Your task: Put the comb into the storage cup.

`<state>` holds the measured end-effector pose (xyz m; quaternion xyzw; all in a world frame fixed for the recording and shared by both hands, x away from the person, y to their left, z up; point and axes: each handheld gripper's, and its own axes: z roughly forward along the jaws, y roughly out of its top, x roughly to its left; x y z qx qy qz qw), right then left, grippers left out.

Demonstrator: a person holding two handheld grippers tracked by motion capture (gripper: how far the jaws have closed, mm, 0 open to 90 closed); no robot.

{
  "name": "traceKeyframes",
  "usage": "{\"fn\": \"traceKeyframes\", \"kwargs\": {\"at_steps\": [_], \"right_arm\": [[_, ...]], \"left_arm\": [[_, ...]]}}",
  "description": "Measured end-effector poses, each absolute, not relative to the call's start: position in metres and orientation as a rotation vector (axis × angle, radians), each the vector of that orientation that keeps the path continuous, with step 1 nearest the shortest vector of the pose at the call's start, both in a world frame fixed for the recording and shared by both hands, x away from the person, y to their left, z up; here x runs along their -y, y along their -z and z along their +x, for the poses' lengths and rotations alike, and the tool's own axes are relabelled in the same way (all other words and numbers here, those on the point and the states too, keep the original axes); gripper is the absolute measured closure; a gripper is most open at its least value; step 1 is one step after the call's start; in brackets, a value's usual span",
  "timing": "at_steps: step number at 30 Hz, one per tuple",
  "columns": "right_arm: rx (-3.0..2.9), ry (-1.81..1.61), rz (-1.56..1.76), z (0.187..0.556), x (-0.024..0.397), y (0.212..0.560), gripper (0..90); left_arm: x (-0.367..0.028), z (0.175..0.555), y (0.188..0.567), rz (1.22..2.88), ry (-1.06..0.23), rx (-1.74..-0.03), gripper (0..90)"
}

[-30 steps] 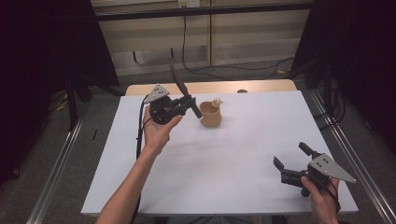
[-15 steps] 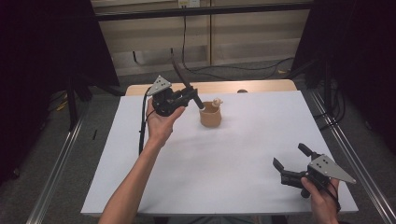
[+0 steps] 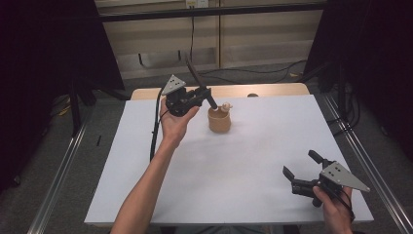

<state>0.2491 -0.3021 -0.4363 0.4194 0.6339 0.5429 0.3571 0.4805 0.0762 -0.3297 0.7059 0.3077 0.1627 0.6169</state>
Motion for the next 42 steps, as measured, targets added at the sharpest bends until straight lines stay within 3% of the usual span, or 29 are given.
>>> {"fn": "traceKeyframes", "kwargs": {"at_steps": [42], "right_arm": [[-1.645,-1.394,1.089,0.25,0.302,0.438,0.0]], "left_arm": [[-0.069,0.495,0.371,1.709,-0.39,-0.765,73.1]]}}
